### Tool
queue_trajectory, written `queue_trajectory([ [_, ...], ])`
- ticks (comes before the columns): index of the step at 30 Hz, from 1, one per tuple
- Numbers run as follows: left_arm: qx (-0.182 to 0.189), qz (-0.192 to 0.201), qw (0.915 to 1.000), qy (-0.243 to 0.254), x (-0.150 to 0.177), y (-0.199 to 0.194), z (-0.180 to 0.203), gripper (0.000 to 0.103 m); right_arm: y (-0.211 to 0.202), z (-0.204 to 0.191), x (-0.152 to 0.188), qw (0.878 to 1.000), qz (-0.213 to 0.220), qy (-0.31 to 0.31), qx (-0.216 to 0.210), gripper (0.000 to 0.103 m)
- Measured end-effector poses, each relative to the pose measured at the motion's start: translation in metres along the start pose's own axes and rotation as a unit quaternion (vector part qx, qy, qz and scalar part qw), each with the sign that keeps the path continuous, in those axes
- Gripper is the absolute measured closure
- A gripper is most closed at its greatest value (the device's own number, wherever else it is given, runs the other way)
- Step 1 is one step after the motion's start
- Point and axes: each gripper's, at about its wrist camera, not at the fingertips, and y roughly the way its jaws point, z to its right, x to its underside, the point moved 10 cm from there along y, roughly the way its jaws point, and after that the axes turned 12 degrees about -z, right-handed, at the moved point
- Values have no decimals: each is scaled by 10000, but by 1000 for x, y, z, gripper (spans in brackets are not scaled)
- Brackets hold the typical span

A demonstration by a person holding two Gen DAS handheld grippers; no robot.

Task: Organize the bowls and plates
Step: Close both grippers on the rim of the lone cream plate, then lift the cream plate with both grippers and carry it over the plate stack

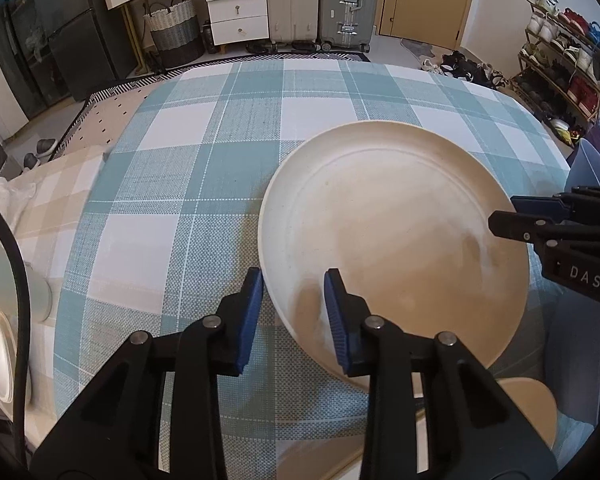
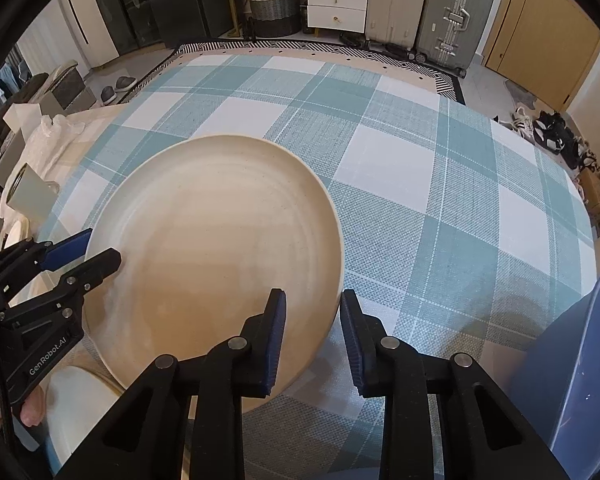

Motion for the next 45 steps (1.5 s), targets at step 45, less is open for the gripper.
queue_trajectory([
  [45, -308, 1187, 9924, -82, 42, -142, -13, 75, -96, -43, 32, 9936, 1063, -346, 181, 75],
])
